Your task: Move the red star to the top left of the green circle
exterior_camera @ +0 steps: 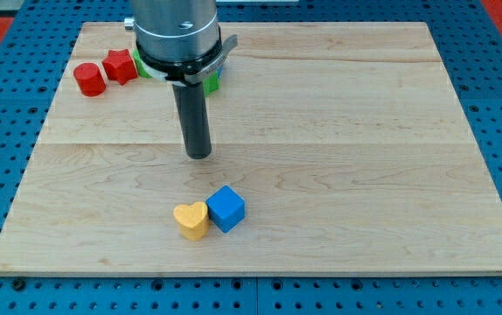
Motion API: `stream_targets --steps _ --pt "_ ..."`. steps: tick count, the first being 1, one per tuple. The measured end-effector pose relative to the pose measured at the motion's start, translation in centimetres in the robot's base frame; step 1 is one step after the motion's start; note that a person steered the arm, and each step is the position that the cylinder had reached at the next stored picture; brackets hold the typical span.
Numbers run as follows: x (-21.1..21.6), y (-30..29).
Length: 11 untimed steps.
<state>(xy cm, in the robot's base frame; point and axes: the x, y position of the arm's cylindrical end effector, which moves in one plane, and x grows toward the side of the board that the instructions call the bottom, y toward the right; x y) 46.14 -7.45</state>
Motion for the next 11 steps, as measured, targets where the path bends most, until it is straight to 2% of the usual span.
stream_targets --steps 2,4,6,8,9,10,11 --pt "0.8 -5.9" --pt "-2.4 -15.9" --pt "-10.8 -17.0" --pt "-15.6 -9.3" --pt "-19.8 -11.1" --pt "-16.9 -9.9" --pt "-13.0 -13.4"
